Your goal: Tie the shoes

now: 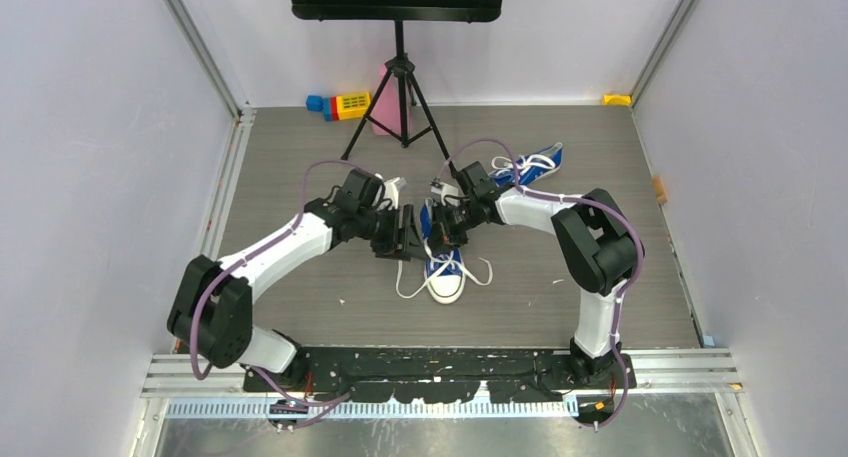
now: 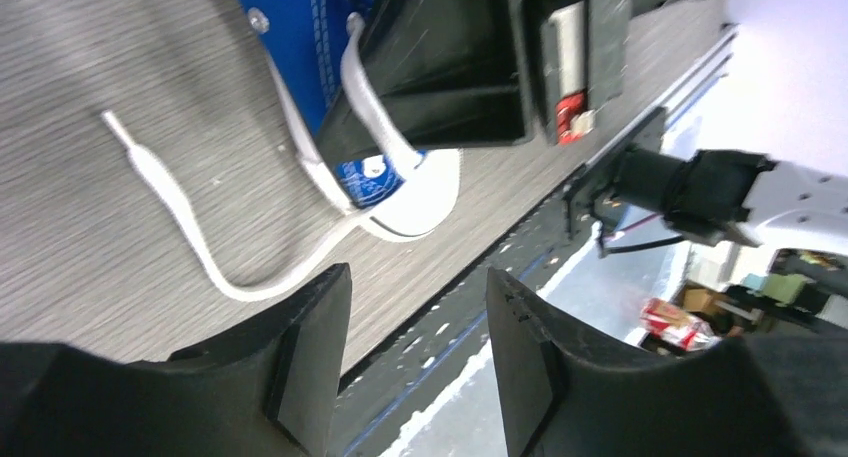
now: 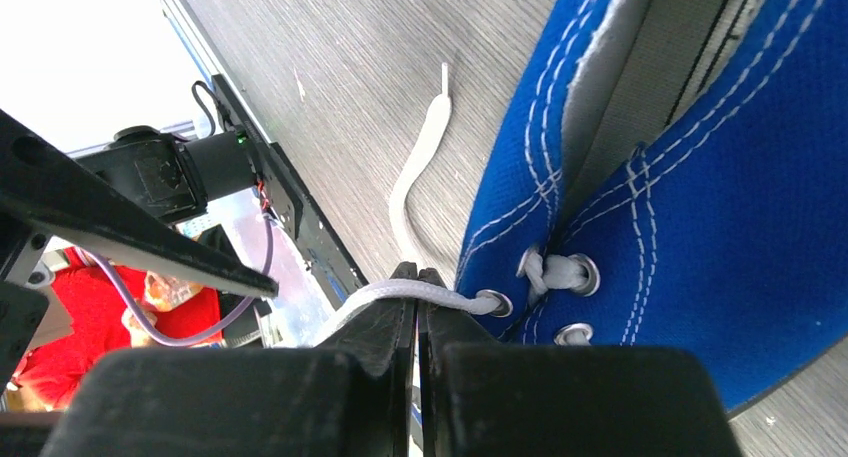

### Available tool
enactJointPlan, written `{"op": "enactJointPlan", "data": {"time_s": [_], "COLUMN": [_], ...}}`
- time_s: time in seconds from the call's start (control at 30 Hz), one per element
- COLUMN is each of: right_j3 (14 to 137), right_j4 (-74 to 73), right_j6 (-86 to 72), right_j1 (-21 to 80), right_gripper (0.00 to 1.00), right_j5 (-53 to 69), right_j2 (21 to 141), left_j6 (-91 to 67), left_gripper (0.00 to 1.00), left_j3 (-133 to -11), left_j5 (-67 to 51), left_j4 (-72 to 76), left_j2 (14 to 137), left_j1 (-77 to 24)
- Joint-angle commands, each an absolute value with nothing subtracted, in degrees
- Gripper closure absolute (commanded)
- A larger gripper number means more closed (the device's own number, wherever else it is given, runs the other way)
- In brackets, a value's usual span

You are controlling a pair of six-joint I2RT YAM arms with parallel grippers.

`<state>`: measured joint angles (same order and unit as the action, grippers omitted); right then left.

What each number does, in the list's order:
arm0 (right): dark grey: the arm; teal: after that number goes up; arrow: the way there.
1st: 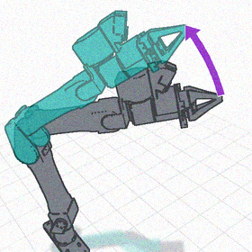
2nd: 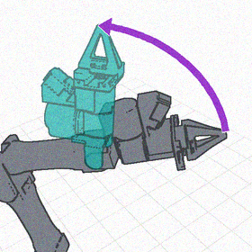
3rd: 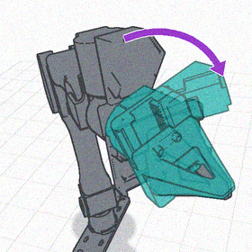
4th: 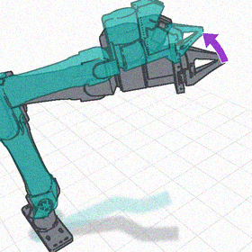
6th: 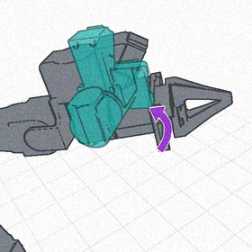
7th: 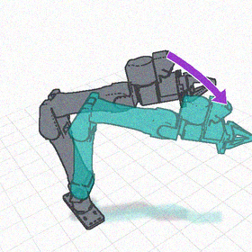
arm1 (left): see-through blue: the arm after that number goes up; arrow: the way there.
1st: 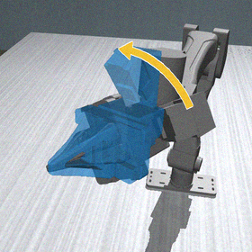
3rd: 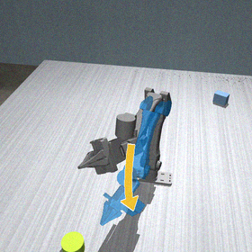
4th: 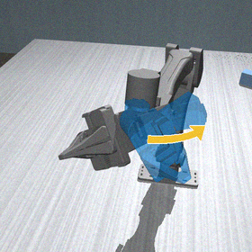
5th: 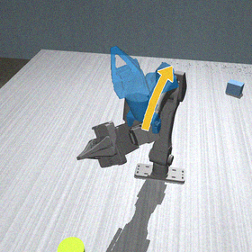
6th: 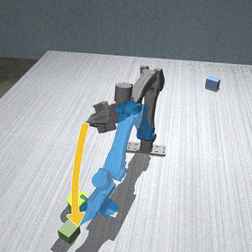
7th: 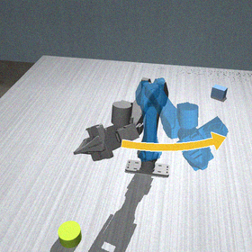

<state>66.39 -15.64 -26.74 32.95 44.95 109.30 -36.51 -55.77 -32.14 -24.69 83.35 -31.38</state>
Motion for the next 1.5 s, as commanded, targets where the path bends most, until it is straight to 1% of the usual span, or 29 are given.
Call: {"op": "enactJointPlan", "data": {"time_s": [0.0,0.17,0.33,0.57,0.8,0.93,1.0,1.13,1.2,1.23,1.27,1.47], "right_j3": [68.72,69.08,69.07,68.73,68.69,68.84,68.82,68.74,68.66,68.65,68.71,69.21], "right_j4": [-14.11,-13.84,-13.95,-14.01,-14.06,-14.06,-14.06,-14.01,-14.06,-14.06,-14.17,-15.32], "right_j6": [-27.73,-28.04,-28.22,-28.24,-28.28,-28.54,-28.65,-28.61,-28.57,-28.61,-28.50,-27.86], "right_j1": [33.05,32.96,32.94,32.96,32.96,32.87,32.87,32.87,32.87,32.80,32.79,32.78], "right_gripper": [0.93,0.92,0.91,0.90,0.89,0.89,0.89,0.89,0.89,0.88,0.88,0.84], "right_j5": [47.71,48.32,48.64,48.65,48.80,48.87,48.95,49.20,49.30,49.35,49.43,49.67], "right_j2": [109.22,109.49,109.89,109.36,109.88,110.00,109.87,110.02,110.08,110.12,110.20,110.44], "left_j6": [-27.58,-23.51,-22.09,-17.04,-13.14,-12.66,-12.86,-13.80,-14.13,-14.03,-14.03,-14.93], "left_gripper": [0.47,0.43,0.41,0.40,0.41,0.44,0.50,0.69,0.84,0.94,1.00,1.00], "left_j3": [-52.83,-48.30,-44.22,-41.64,-43.63,-43.83,-43.86,-43.86,-43.94,-43.80,-43.61,-41.86], "left_j5": [-26.99,-20.46,-19.85,-18.44,-11.72,-10.94,-10.49,-8.19,-7.41,-7.34,-6.91,-6.46], "left_j4": [-28.58,-24.60,-16.22,-10.32,-12.19,-12.58,-12.69,-12.68,-12.73,-12.35,-11.91,-7.71], "left_j2": [78.98,78.39,79.33,80.41,83.23,85.41,86.34,87.77,88.26,88.51,88.52,85.40], "left_j1": [-32.78,-37.89,-39.17,-42.02,-47.05,-47.11,-47.15,-47.11,-47.11,-47.11,-47.11,-46.16]}}
